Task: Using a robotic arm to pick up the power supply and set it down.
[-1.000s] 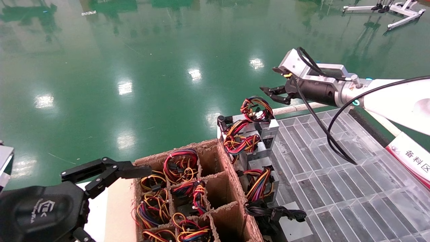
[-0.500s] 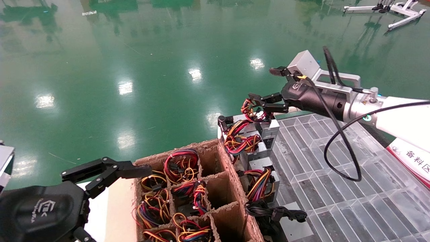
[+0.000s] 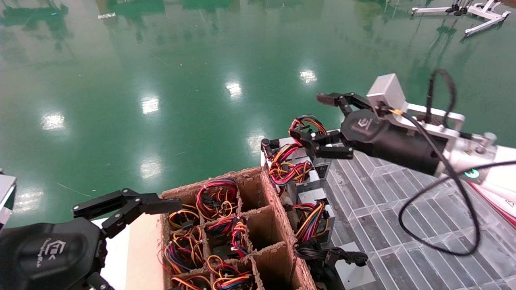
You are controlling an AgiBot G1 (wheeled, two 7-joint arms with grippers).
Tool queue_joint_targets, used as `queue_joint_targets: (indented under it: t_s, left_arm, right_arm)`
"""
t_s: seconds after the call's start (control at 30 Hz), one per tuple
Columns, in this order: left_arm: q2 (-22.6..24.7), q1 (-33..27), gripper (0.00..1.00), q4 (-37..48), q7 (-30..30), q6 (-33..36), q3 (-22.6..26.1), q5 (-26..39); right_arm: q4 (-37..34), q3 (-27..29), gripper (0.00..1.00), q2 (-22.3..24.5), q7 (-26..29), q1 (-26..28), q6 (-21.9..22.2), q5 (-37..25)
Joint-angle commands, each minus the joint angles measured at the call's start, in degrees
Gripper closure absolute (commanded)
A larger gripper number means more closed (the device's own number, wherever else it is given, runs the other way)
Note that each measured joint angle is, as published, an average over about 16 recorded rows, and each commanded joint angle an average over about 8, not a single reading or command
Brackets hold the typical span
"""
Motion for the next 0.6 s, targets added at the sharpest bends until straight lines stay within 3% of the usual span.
queue_joint_targets:
  t_s: [0.03,0.6]
  left_arm:
    - [0.00,0.00,0.00,0.00,0.00,0.00,0.00,0.00]
    - [0.00,0.00,0.00,0.00,0.00,0.00,0.00,0.00]
  right_arm:
    - [2.53,0.88,0.00,1.14,1.51,-1.60,-1.14,0.75]
    - [24.20,8.39,0.00,10.90,14.49,-15.28,-10.91,7.14]
